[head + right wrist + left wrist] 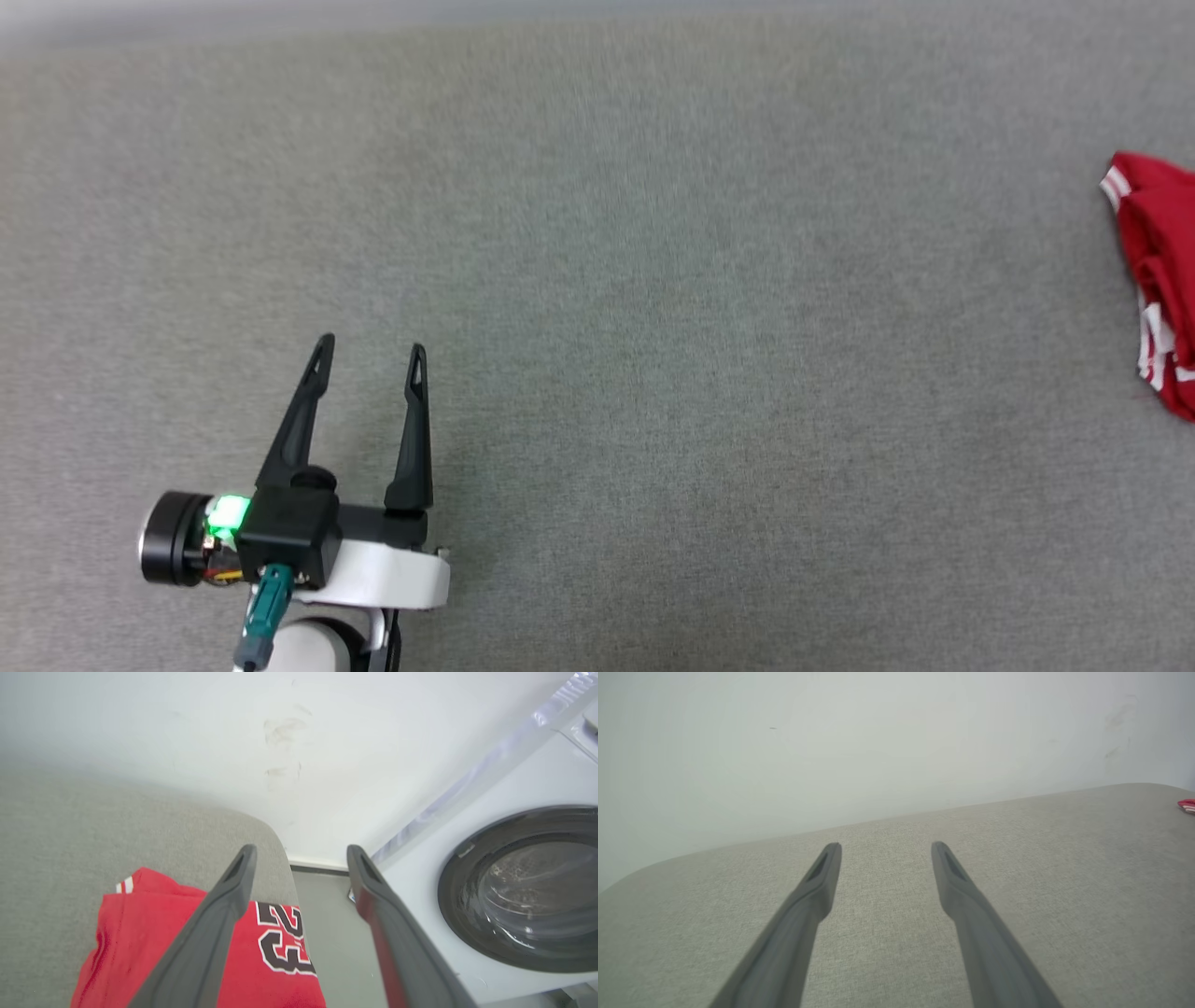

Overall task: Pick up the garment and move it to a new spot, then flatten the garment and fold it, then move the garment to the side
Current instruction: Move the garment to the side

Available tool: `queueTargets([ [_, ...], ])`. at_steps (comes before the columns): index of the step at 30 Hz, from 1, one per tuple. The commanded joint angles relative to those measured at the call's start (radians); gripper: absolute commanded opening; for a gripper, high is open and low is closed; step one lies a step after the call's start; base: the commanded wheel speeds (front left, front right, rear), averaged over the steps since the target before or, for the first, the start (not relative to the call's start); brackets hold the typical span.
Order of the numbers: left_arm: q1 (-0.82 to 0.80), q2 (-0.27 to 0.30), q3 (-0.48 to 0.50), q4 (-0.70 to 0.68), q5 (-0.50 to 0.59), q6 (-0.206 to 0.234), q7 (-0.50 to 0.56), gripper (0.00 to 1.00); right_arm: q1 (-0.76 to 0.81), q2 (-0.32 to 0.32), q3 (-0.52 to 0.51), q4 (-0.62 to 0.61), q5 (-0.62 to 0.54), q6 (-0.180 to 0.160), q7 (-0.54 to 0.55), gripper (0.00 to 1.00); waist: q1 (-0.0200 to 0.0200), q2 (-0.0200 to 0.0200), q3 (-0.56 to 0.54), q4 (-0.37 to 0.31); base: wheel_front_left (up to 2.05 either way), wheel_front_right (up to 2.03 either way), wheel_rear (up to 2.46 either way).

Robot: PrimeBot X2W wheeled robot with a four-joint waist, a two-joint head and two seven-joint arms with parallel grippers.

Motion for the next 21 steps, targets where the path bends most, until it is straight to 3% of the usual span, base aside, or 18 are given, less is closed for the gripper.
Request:
queueTargets([
  [1,0.020,-0.002,0.001,0.005,-0.007,0.002,-0.002,1.00,0.034,0.033,-0.035,-0.057,-0.013,-0.002,-0.044,1.00,0.0001,0.0000,-0.057,0.013,0.00,0.00,0.00],
  [5,0.053,-0.007,0.009,0.011,-0.016,0.004,-0.002,1.00,0.117,0.144,-0.088,-0.230,-0.042,-0.002,-0.119,1.00,0.0001,0.0000,-0.110,0.029,0.00,0.00,0.00],
  [11,0.096,-0.013,0.023,0.031,-0.027,0.000,-0.002,1.00,0.245,0.288,-0.063,-0.430,-0.050,-0.002,-0.174,1.00,0.0001,0.0000,-0.178,0.057,0.00,0.00,0.00],
  [21,0.151,-0.024,0.044,0.061,-0.041,-0.010,-0.002,1.00,0.416,0.466,0.084,-0.512,0.017,-0.002,-0.276,1.00,0.0001,0.0000,-0.268,0.093,0.00,0.00,0.00],
])
